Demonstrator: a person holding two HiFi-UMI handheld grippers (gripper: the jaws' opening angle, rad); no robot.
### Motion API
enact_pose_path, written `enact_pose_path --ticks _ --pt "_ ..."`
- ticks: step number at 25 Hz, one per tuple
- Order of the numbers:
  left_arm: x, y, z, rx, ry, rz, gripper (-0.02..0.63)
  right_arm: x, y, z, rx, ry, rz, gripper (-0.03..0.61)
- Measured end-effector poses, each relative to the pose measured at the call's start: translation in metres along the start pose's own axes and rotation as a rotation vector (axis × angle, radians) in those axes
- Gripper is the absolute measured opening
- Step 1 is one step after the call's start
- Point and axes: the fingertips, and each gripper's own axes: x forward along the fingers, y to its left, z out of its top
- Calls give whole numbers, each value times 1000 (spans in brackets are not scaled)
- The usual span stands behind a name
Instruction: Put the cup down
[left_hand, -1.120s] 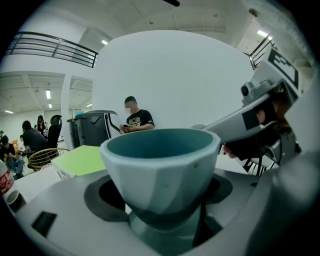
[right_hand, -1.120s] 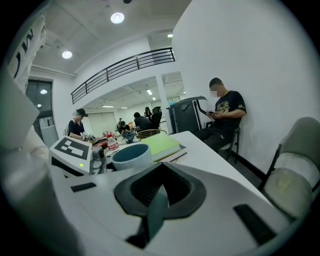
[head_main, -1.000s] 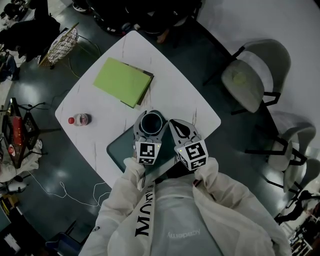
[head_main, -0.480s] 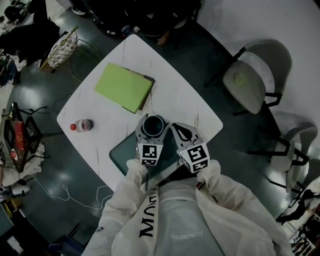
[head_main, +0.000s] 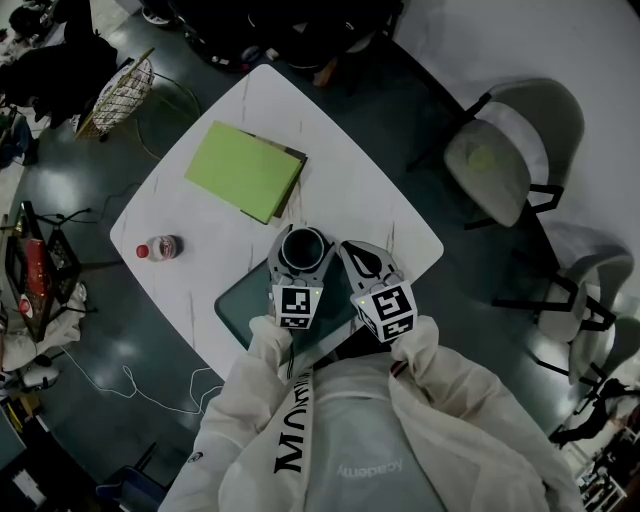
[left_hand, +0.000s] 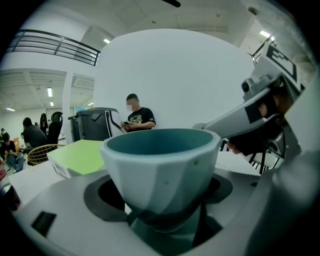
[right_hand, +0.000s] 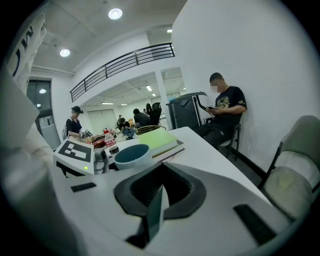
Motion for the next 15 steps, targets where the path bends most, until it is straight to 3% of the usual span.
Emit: enact_pose_path --ticks 8,15 --pt "-1 -3 -5 25 63 -11 399 -7 -2 4 12 -17 -5 5" --pt "-3 -6 -9 -2 100 -30 400 -22 -2 14 18 -51 -29 5"
